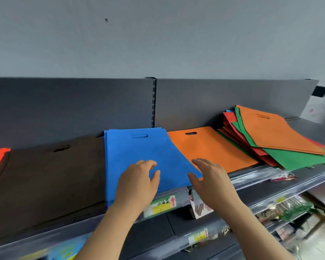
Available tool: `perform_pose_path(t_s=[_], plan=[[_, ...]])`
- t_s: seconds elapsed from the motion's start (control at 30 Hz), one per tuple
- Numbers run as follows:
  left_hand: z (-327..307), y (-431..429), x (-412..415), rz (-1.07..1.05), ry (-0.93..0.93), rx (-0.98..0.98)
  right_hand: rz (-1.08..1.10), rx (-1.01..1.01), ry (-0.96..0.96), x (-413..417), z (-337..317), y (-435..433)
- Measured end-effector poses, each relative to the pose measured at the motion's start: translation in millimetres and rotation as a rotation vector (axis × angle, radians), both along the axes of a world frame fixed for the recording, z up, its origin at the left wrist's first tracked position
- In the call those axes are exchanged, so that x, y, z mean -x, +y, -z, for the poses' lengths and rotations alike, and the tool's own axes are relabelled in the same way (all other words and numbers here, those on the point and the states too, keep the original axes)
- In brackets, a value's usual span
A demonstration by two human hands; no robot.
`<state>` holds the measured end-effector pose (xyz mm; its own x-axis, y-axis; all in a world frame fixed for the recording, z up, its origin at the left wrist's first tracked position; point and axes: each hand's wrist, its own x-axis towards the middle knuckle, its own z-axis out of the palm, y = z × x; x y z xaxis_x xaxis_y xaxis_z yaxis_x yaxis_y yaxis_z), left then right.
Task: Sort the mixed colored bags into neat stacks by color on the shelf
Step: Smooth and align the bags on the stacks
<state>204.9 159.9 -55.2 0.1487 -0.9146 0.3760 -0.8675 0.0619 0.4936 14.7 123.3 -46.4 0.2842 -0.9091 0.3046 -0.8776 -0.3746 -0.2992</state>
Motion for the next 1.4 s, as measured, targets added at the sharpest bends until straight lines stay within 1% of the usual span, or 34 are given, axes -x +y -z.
perform_pose_path(t_s=[0.27, 0.4, 0.57, 0.8, 0.93, 1.0, 1.1, 1.2, 1.27, 1.33, 1.4], plan=[[-4, -73, 108, 0.117, -0.004, 0.008, 0.175, -0.026, 0.015, 122, -3, -48], [-8, -121, 154, 0.173, -0.008, 0.012, 0.266, -0.035, 0.022, 170, -4, -88], [-14, -185, 204, 0.245, 0.031, 0.017, 0.37, -0.031, 0.004, 224, -8, -147], [-21, -259, 272, 0.334, 0.106, -0.067, 0.499, -0.09, 0.076, 303, -12, -226], [-10, -287, 302, 0.354, 0.138, -0.174, 0.518, -0.195, 0.096, 340, -5, -256], [-4, -297, 313, 0.339, 0.17, -0.228, 0.472, -0.244, 0.094, 351, -1, -263], [1, -305, 327, 0.272, 0.231, -0.283, 0.358, -0.212, 0.076, 361, 9, -260], [4, -307, 336, 0.178, 0.302, -0.286, 0.224, -0.168, 0.041, 370, 11, -252], [2, -307, 343, 0.103, 0.387, -0.263, 0.139, -0.16, 0.021, 377, 9, -251], [0, -306, 348, 0.033, 0.48, -0.224, 0.142, -0.139, -0.04, 386, 7, -256], [-1, -303, 355, -0.029, 0.518, -0.211, 0.233, -0.115, -0.103, 399, 5, -261]])
